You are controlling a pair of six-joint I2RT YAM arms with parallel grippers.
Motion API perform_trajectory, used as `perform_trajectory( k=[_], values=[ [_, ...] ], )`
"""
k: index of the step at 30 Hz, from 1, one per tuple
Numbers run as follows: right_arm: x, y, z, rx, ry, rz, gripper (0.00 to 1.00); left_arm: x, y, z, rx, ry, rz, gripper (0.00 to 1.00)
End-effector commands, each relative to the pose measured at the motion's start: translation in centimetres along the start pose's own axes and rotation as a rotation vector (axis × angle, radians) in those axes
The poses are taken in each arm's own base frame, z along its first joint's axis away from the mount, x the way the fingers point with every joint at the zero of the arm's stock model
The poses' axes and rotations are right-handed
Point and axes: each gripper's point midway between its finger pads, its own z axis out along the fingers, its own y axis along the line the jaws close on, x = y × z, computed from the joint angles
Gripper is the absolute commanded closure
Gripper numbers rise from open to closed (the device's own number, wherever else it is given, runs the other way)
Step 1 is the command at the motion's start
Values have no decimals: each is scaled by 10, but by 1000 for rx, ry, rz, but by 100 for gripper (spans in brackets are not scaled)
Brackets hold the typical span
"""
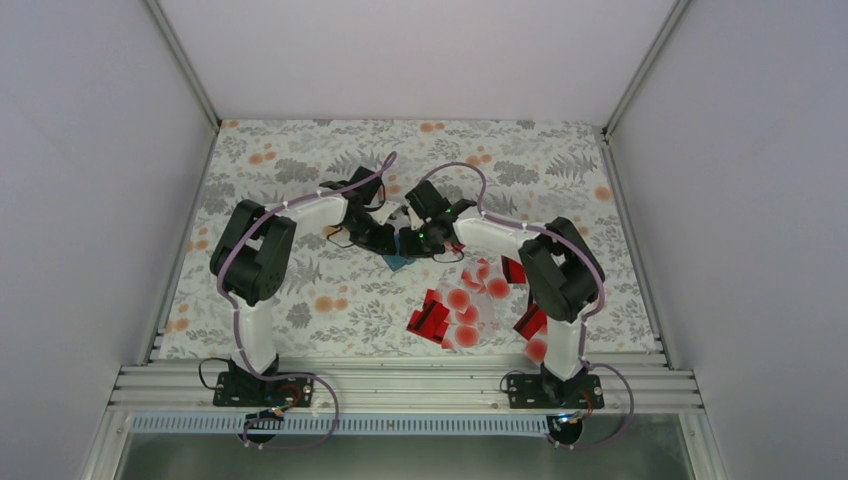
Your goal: Put the credit cards into the card holder
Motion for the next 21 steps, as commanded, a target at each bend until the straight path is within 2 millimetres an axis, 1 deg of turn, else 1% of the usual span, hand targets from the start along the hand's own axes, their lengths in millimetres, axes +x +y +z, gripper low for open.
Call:
perform_trajectory(
  k=[1,16,21],
  values=[
    [-5,1,6,23,-8,3,86,33,9,13,-45,121,-19,85],
    [-15,-11,16,93,-32,14,87,41,8,10,-41,129,-14,85],
    [-18,-10,14,90,-48,15,87,46,8,9,-44,140,-36,85]
  ],
)
